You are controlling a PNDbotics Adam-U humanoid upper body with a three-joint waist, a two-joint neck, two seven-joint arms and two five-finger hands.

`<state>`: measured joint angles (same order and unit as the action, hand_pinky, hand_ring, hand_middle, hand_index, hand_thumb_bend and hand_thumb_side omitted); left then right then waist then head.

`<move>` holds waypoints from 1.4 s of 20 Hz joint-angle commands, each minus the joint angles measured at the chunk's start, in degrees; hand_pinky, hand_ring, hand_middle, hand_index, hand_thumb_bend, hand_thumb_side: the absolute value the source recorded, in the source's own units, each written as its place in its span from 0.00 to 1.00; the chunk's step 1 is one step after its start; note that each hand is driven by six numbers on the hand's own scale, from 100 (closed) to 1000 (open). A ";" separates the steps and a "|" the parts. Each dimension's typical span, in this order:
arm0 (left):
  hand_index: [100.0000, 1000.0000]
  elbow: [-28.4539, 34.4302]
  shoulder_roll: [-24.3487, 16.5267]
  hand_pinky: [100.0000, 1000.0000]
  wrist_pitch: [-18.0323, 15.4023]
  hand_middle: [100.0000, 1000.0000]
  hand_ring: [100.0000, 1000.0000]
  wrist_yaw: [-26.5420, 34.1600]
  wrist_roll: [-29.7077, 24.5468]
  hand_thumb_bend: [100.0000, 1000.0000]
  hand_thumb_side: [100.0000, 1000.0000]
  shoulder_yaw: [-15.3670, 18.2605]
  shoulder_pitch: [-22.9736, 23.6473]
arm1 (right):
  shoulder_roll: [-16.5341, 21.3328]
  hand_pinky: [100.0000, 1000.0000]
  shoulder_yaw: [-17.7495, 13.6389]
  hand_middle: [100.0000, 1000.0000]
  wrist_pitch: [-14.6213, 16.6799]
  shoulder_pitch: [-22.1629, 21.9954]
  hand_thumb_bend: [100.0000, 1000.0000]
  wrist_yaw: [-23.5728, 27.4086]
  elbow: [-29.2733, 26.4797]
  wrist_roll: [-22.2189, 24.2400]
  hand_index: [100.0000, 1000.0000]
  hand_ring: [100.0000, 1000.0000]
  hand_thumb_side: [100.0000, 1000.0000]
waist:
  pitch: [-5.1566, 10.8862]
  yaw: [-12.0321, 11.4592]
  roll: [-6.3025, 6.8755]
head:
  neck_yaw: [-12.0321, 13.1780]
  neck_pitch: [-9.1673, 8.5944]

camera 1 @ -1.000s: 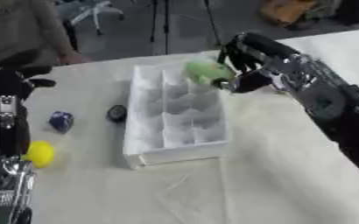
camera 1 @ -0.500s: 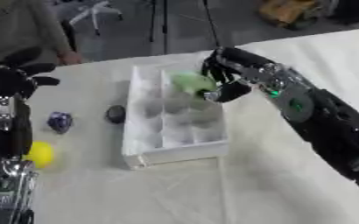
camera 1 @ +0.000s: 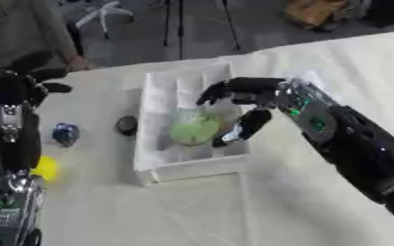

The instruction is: Pick up objects on the table and place them in the box.

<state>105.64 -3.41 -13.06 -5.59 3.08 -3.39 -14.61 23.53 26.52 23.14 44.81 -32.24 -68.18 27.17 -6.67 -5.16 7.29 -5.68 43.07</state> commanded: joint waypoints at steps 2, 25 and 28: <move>0.74 0.73 -0.44 0.56 0.00 0.74 0.66 0.21 -0.18 0.59 0.88 -0.11 -0.65 | 1.38 0.85 -1.02 0.85 -0.09 0.52 0.71 -0.20 -2.34 -1.86 0.94 0.80 0.53 | 1.30 0.45 -0.80 | 0.45 -0.47; 0.74 0.06 -3.82 0.57 0.55 0.76 0.69 -2.72 7.27 0.59 0.87 5.22 2.11 | 12.09 0.73 -13.84 0.73 -14.38 -17.76 0.62 24.37 -35.71 -18.68 0.89 0.70 0.52 | 0.85 10.46 -1.33 | 5.95 -2.13; 0.74 -0.44 -3.77 0.56 0.57 0.77 0.70 -2.97 8.08 0.59 0.86 5.58 2.18 | 12.02 0.73 -15.44 0.73 -14.95 -20.65 0.62 23.60 -37.33 -19.16 0.89 0.70 0.51 | 0.64 11.37 -0.92 | 6.21 -2.33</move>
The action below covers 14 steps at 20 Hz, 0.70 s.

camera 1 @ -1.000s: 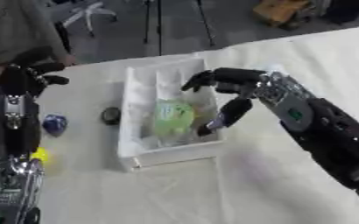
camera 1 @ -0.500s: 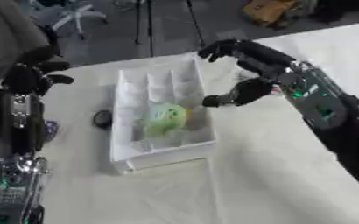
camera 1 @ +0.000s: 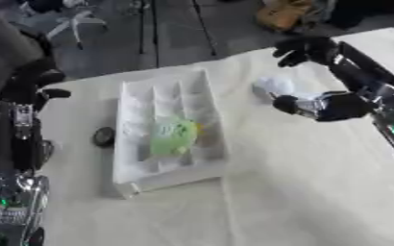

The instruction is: Pick up objects on the table and place them in the box.

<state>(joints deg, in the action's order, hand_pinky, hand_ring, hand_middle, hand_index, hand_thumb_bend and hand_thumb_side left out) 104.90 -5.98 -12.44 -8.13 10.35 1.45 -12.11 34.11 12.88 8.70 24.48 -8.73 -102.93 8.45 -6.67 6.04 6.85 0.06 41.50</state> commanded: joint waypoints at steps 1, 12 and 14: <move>0.74 0.11 -1.26 0.56 -0.07 0.77 0.71 -0.48 0.91 0.54 0.82 0.75 -0.27 | 1.42 0.73 -2.06 0.72 -0.60 -0.92 0.62 -0.29 -2.78 -0.45 0.89 0.70 0.52 | 0.62 0.36 -0.39 | 0.54 -0.89; 0.75 -0.68 -1.36 0.57 -0.27 0.78 0.70 -0.63 1.62 0.59 0.85 0.96 -0.10 | 0.03 0.73 -3.16 0.72 -0.30 -4.82 0.61 -2.98 -2.79 -1.05 0.89 0.69 0.51 | -0.19 1.43 0.35 | 0.18 -1.43; 0.75 -0.64 -1.37 0.57 -0.44 0.78 0.71 -0.45 1.62 0.59 0.85 0.83 -0.04 | -0.16 0.72 -3.39 0.72 -0.40 -5.13 0.61 -3.23 -2.78 -1.44 0.89 0.69 0.51 | -0.26 1.51 0.32 | 0.20 -1.13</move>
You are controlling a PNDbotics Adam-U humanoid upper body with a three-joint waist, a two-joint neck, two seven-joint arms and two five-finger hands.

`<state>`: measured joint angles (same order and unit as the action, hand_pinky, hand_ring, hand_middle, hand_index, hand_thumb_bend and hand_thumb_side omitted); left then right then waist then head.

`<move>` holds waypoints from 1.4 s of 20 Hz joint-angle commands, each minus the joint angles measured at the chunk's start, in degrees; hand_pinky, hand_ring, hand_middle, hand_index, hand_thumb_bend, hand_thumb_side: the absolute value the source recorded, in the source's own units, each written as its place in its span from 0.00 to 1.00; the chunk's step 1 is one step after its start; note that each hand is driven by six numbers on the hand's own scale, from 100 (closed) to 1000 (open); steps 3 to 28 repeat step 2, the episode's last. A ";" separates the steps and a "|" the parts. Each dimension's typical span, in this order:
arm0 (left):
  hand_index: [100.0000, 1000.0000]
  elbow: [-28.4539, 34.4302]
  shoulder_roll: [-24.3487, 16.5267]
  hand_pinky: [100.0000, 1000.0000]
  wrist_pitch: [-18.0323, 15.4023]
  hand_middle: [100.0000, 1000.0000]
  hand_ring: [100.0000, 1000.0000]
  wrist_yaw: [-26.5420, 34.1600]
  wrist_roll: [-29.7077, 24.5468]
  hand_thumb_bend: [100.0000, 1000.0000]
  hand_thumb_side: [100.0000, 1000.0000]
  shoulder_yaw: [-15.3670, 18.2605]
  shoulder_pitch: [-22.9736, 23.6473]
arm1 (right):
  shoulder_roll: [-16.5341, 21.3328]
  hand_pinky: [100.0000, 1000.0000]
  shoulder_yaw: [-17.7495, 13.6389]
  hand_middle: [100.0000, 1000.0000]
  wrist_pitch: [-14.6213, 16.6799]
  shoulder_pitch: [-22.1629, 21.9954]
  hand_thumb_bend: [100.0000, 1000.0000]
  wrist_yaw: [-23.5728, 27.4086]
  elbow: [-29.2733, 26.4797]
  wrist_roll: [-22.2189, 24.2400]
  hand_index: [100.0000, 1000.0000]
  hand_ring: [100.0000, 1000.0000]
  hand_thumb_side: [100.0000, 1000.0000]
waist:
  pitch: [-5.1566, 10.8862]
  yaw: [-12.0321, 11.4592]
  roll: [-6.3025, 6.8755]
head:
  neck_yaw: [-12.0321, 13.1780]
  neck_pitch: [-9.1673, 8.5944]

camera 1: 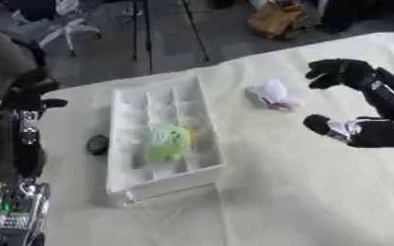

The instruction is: Pick up objects on the table and place them in the box.

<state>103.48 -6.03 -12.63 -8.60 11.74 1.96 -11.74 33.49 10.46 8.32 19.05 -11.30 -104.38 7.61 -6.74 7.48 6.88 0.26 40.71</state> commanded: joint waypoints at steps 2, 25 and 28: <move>0.75 0.83 -1.30 0.57 -0.41 0.78 0.70 0.15 0.28 0.58 0.85 0.31 -0.40 | 0.33 0.72 -0.99 0.72 -0.06 0.06 0.61 -0.79 -1.26 -0.86 0.89 0.69 0.51 | -0.22 0.10 0.21 | -0.02 -0.51; 0.75 0.83 -1.30 0.57 -0.41 0.78 0.70 0.15 0.28 0.58 0.85 0.31 -0.40 | 0.33 0.72 -0.99 0.72 -0.06 0.06 0.61 -0.79 -1.26 -0.86 0.89 0.69 0.51 | -0.22 0.10 0.21 | -0.02 -0.51; 0.75 0.83 -1.30 0.57 -0.41 0.78 0.70 0.15 0.28 0.58 0.85 0.31 -0.40 | 0.33 0.72 -0.99 0.72 -0.06 0.06 0.61 -0.79 -1.26 -0.86 0.89 0.69 0.51 | -0.22 0.10 0.21 | -0.02 -0.51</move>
